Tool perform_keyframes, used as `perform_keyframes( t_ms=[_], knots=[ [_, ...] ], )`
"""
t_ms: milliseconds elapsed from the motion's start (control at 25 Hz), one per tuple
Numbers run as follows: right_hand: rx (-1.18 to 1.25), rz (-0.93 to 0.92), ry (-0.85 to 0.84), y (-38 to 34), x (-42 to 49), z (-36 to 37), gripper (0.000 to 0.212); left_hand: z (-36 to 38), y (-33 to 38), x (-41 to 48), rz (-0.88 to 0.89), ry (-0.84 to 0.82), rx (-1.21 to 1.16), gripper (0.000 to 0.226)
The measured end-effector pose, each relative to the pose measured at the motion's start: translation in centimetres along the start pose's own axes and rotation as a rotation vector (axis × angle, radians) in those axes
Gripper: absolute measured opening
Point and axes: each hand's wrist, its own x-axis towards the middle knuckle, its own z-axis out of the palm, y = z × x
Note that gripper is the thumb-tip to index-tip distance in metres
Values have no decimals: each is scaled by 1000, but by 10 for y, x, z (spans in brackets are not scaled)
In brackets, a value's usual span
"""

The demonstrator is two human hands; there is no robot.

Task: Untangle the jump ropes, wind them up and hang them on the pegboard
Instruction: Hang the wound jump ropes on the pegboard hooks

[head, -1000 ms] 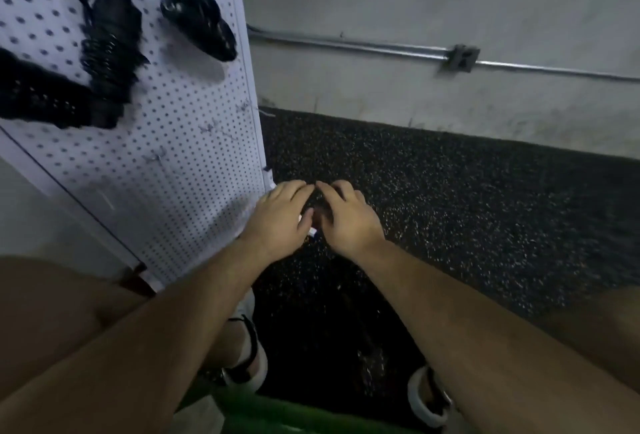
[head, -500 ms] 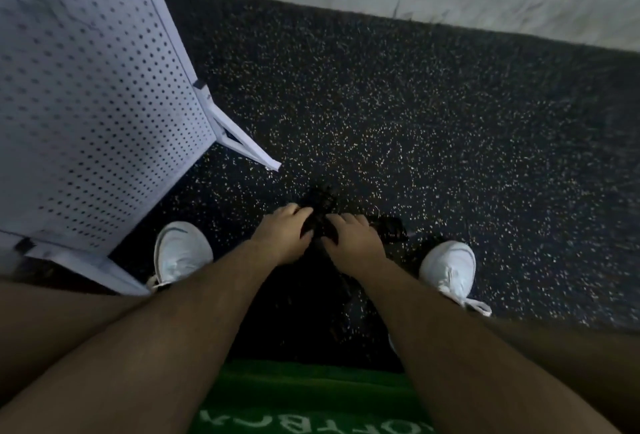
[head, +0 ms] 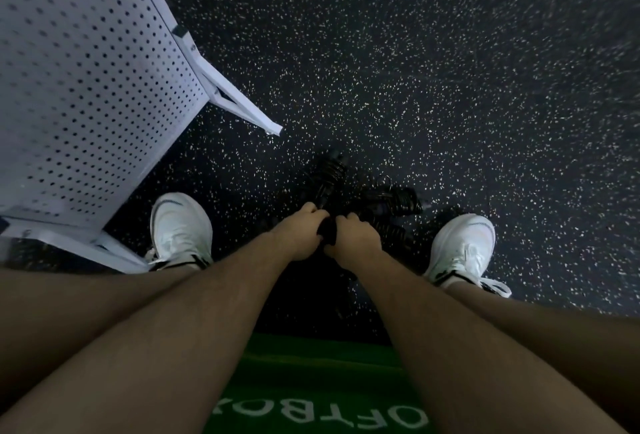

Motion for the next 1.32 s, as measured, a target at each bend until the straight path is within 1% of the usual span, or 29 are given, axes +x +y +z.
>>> perform_keyframes(
  t_ms=[120, 240, 320, 440, 600, 680, 800, 920, 1000, 1040, 1120, 1200, 1240, 1320],
  knots=[
    [34, 25, 84, 2, -11, -8, 52, -11, 6, -10, 27, 131, -88, 38],
    [85, -28, 193, 1, -30, -32, 51, -30, 19, -28, 74, 263, -172, 36],
    [131, -57, 293, -7, -43, -63, 46, -55, 31, -43, 120, 401, -230, 37],
    [162, -102, 438, -25, -69, -130, 44, -114, 55, -77, 213, 610, -227, 38],
    [221, -280, 636, -57, -122, -239, 41, -206, 91, -144, 351, 875, -198, 47],
    [277, -385, 716, -79, -151, -286, 38, -245, 101, -183, 398, 974, -177, 51],
    [394, -546, 824, -113, -189, -339, 35, -291, 112, -238, 407, 1084, -115, 48],
    [565, -618, 885, -141, -208, -363, 36, -312, 119, -274, 374, 1204, -163, 46],
    [724, -637, 884, -156, -211, -371, 31, -317, 120, -288, 376, 1193, -212, 41],
    [789, -644, 874, -162, -211, -374, 29, -317, 121, -292, 393, 1151, -224, 45],
    [881, -647, 853, -172, -208, -378, 28, -318, 121, -295, 415, 1068, -265, 65],
    [965, -650, 836, -182, -206, -379, 32, -320, 123, -293, 423, 1054, -280, 84],
    [1009, -658, 824, -187, -205, -379, 34, -322, 125, -292, 419, 1078, -284, 86],
    [1103, -694, 774, -194, -206, -379, 31, -331, 127, -294, 417, 1156, -340, 72]
  ],
)
